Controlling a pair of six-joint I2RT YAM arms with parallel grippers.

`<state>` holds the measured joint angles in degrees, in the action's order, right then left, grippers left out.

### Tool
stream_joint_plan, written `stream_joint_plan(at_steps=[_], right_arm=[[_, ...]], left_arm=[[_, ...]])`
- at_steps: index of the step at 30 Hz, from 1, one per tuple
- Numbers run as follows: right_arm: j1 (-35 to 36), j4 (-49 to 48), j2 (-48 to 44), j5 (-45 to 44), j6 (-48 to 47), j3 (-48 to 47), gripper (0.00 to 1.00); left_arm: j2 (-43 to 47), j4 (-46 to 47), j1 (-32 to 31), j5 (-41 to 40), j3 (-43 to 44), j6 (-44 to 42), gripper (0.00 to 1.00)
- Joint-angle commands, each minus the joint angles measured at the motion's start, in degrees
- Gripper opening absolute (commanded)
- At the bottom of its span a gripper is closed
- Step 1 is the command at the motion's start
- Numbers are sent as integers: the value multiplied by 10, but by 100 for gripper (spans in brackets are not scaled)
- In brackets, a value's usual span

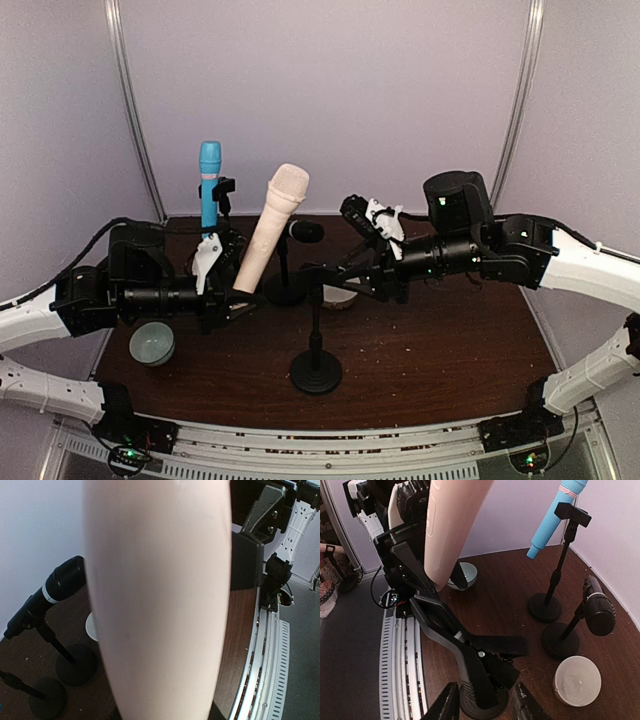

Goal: Attach the microphones to the stand

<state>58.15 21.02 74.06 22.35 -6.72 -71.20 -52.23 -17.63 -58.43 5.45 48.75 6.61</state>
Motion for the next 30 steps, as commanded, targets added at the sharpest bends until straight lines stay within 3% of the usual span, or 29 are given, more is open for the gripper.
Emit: stream_joint_plan(at_steps=[1,25,30], right_arm=[[0,-9,5,44,19,-18,34],[41,29,-18,89,50,-35,36],[38,64,-29,35,11,-36,41]], left_arm=[[5,31,4,9,13,7,0],[-20,34,4,17,29,-4,0],[-28,33,4,23,37,-6,0]])
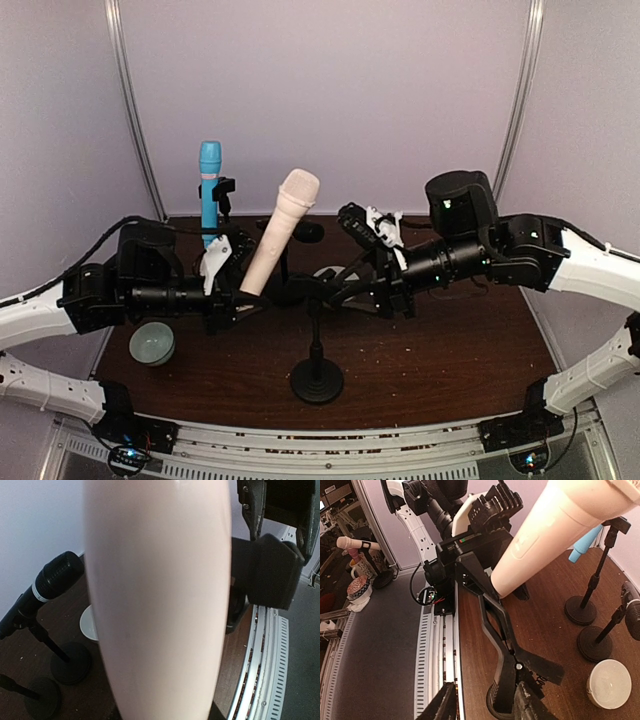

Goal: Attach the microphones to the stand

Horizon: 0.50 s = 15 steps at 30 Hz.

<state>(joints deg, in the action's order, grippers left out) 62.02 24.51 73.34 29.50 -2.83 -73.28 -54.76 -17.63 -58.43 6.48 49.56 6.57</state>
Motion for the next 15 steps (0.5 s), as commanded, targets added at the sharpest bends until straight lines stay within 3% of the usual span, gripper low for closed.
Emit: stream_joint_plan(at_steps=[1,3,5,8,12,15], right_arm=[[-4,38,-26,-48,-39,-14,43],[-13,44,-46,-70,-62,0,52],[-20,30,-71,-86,-85,24,68],[-44,-54,-111,-72,-111,98,87],[-99,-153,-110,50,-102,142,93],[-105,-183,-84,85,-108,135,95]], left_arm=[[-3,30,4,13,30,-6,0],[0,25,4,12,31,-7,0],[6,20,4,12,29,-8,0],[17,10,4,12,27,-9,0],[29,-17,4,25,34,-8,0],[42,-38,4,32,38,-5,0]])
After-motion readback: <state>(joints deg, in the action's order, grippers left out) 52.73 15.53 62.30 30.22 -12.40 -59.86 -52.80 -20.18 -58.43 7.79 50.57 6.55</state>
